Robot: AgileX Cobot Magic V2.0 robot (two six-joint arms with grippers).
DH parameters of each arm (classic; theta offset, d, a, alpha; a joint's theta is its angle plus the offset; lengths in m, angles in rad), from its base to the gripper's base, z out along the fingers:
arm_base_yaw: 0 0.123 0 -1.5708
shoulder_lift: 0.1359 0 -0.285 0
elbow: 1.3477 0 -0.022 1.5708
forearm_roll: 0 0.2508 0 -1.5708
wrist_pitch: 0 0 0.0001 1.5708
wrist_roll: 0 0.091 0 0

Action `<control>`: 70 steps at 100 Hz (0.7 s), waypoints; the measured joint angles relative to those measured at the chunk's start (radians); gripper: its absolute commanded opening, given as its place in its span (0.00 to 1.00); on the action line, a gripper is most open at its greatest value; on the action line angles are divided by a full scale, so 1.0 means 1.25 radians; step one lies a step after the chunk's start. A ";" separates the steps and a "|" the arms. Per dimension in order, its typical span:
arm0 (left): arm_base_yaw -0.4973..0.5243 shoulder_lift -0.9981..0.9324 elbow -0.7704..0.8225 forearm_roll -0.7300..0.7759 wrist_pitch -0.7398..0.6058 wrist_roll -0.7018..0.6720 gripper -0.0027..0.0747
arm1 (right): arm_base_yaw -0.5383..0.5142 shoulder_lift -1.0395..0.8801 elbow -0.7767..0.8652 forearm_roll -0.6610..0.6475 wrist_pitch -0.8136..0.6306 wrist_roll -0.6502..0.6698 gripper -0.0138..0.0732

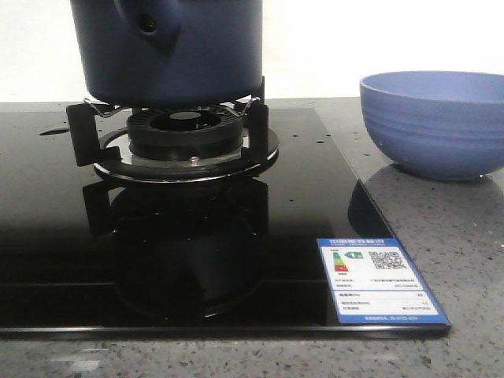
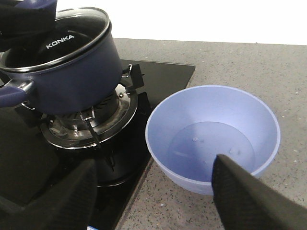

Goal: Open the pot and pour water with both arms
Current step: 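Grasp the light blue bowl rim with the right gripper and lift it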

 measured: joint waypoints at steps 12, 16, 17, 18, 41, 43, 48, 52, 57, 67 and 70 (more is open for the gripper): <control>0.000 0.000 0.000 0.000 -0.001 0.000 0.50 | 0.000 0.000 0.000 0.000 0.000 0.000 0.69; 0.000 0.000 0.000 0.000 -0.001 0.000 0.50 | 0.000 0.000 0.000 0.000 0.000 0.000 0.69; 0.000 0.000 0.000 0.000 -0.001 0.000 0.50 | 0.000 0.000 0.000 0.000 0.000 -0.002 0.69; 0.000 0.000 0.000 0.000 -0.001 0.000 0.50 | 0.000 0.000 0.000 0.000 0.000 -0.001 0.69; 0.000 -0.042 0.000 -0.001 0.005 0.000 0.50 | 0.000 0.030 0.000 0.000 0.015 -0.005 0.69; 0.000 -0.049 0.000 -0.001 0.005 0.000 0.50 | 0.000 0.035 0.000 0.000 0.015 -0.005 0.69; 0.002 -0.069 0.000 -0.001 0.005 0.000 0.50 | 0.000 0.050 0.000 0.000 0.015 -0.005 0.69; 0.004 -0.083 0.000 -0.001 0.007 0.000 0.50 | 0.000 0.065 0.000 0.000 0.015 -0.005 0.69; 0.010 -0.106 0.000 -0.001 0.007 0.000 0.51 | 0.000 0.085 -0.002 0.000 0.015 -0.005 0.69; 0.041 -0.147 0.000 -0.001 0.010 0.000 0.51 | -0.002 0.132 -0.017 0.000 0.022 -0.005 0.69; 0.052 -0.158 0.000 -0.001 0.012 0.000 0.51 | -0.006 0.151 -0.029 0.000 0.027 -0.005 0.69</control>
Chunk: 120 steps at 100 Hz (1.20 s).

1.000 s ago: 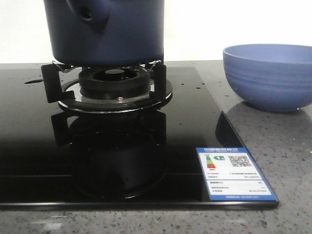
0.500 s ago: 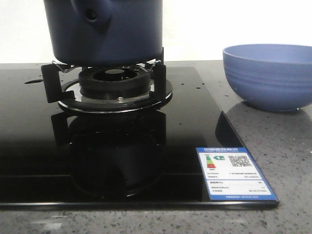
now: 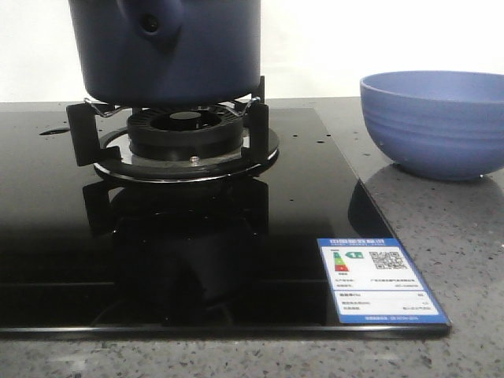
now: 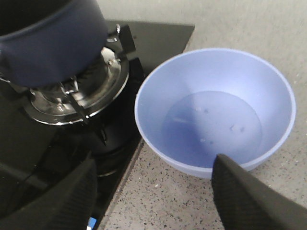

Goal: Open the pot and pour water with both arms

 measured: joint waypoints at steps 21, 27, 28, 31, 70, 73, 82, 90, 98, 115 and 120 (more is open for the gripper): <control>0.110 -0.083 0.000 0.017 0.044 0.000 0.51 | -0.066 0.136 -0.143 -0.009 0.083 0.003 0.69; 0.145 -0.101 0.000 0.018 0.061 0.000 0.51 | -0.098 0.184 -0.192 -0.027 0.133 0.027 0.69; 0.148 -0.103 0.000 0.018 0.065 0.000 0.51 | -0.101 0.196 -0.205 -0.029 0.140 0.030 0.69; 0.163 -0.109 0.000 0.020 0.074 0.000 0.51 | -0.119 0.223 -0.229 -0.040 0.172 0.041 0.69; 0.258 -0.145 0.000 0.025 0.126 0.000 0.51 | -0.192 0.526 -0.388 -0.132 0.334 0.073 0.66; 0.258 -0.145 0.000 0.025 0.126 0.000 0.51 | -0.192 0.540 -0.387 -0.134 0.334 0.073 0.63; 0.260 -0.145 0.000 0.025 0.128 0.000 0.51 | -0.192 0.580 -0.387 -0.139 0.335 0.073 0.52; 0.260 -0.145 0.000 0.027 0.131 0.000 0.51 | -0.192 0.605 -0.387 -0.140 0.335 0.073 0.35; 0.260 -0.145 0.000 0.027 0.135 0.000 0.51 | -0.192 0.615 -0.389 -0.140 0.335 0.074 0.18; 0.260 -0.145 0.000 0.027 0.136 0.000 0.51 | -0.192 0.615 -0.395 -0.140 0.339 0.072 0.09; 0.260 -0.145 0.000 0.030 0.137 0.000 0.51 | -0.192 0.615 -0.399 -0.140 0.345 0.072 0.09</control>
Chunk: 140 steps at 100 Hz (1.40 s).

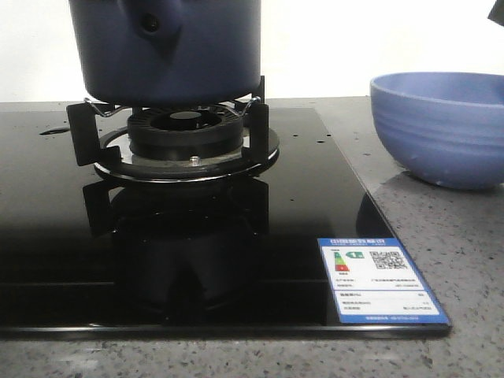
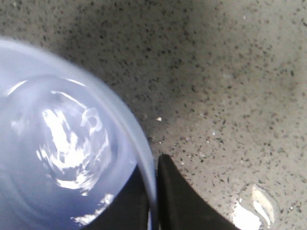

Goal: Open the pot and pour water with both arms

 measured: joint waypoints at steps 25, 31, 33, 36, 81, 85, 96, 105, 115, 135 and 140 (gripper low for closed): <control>0.000 0.000 0.000 0.010 0.004 0.000 0.51 | -0.001 0.001 -0.141 0.027 0.075 -0.002 0.11; 0.000 0.000 0.000 0.011 0.007 0.000 0.51 | -0.001 0.003 -0.189 0.040 0.104 -0.002 0.11; 0.000 0.000 0.000 0.011 0.007 0.000 0.51 | -0.001 0.004 -0.208 0.043 0.113 0.000 0.11; 0.000 0.000 0.000 0.012 0.007 0.000 0.51 | -0.001 0.007 -0.233 0.047 0.124 0.001 0.11; 0.013 0.000 0.040 0.045 0.014 0.000 0.51 | 0.193 0.165 -0.658 0.049 0.164 0.105 0.11; 0.023 0.000 0.040 0.045 0.014 0.000 0.51 | 0.211 0.191 -0.686 0.050 0.164 0.111 0.11; 0.062 0.000 0.040 0.044 0.014 0.000 0.51 | 0.262 0.260 -0.771 0.050 0.165 0.122 0.11; 0.091 0.000 0.040 0.042 0.016 0.000 0.51 | 0.295 0.314 -0.832 0.050 0.166 0.123 0.11; 0.117 0.000 0.040 0.041 0.018 0.000 0.51 | 0.325 0.358 -0.877 0.050 0.166 0.124 0.11; 0.141 0.000 0.040 0.039 0.018 -0.001 0.51 | 0.367 0.380 -0.890 0.048 0.086 0.102 0.11; 0.142 0.000 0.040 0.039 0.018 -0.001 0.51 | 0.378 0.380 -0.890 0.041 0.055 0.097 0.11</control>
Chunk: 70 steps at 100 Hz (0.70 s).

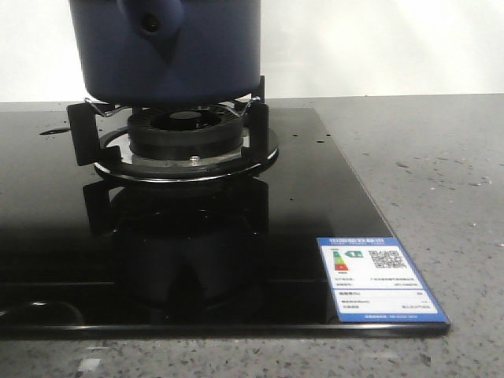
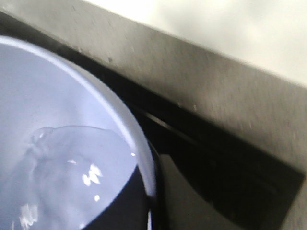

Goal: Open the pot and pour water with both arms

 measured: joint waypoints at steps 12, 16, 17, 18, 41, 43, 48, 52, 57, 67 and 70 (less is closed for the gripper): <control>0.000 0.000 0.000 0.000 0.000 0.000 0.51 | 0.023 0.000 0.015 -0.026 -0.080 -0.009 0.11; 0.000 0.000 0.000 -0.001 0.001 0.000 0.51 | 0.029 0.000 0.025 -0.034 -0.102 -0.017 0.11; 0.000 0.000 0.000 -0.001 0.001 0.000 0.51 | 0.032 0.000 0.027 -0.035 -0.112 -0.021 0.11; 0.000 0.000 0.000 -0.001 0.001 0.000 0.51 | 0.034 0.000 0.032 -0.037 -0.116 -0.023 0.11; 0.000 -0.009 0.000 -0.001 0.001 0.000 0.51 | 0.062 -0.039 0.153 -0.052 -0.302 -0.075 0.11; 0.000 -0.011 0.000 -0.001 0.001 0.000 0.51 | 0.063 -0.047 0.170 -0.052 -0.322 -0.081 0.11; 0.000 -0.015 0.000 -0.001 0.001 0.000 0.51 | 0.066 -0.068 0.211 -0.052 -0.369 -0.094 0.11; 0.000 -0.019 0.000 -0.001 0.001 0.000 0.51 | 0.069 -0.088 0.248 -0.052 -0.409 -0.107 0.11; 0.000 -0.023 0.000 -0.001 0.001 0.000 0.51 | 0.073 -0.111 0.293 -0.052 -0.456 -0.118 0.11; 0.000 -0.025 0.000 -0.005 0.001 0.000 0.51 | 0.082 -0.151 0.386 -0.052 -0.553 -0.141 0.11; 0.000 -0.025 0.000 -0.007 0.001 0.000 0.51 | 0.083 -0.162 0.411 -0.052 -0.589 -0.145 0.11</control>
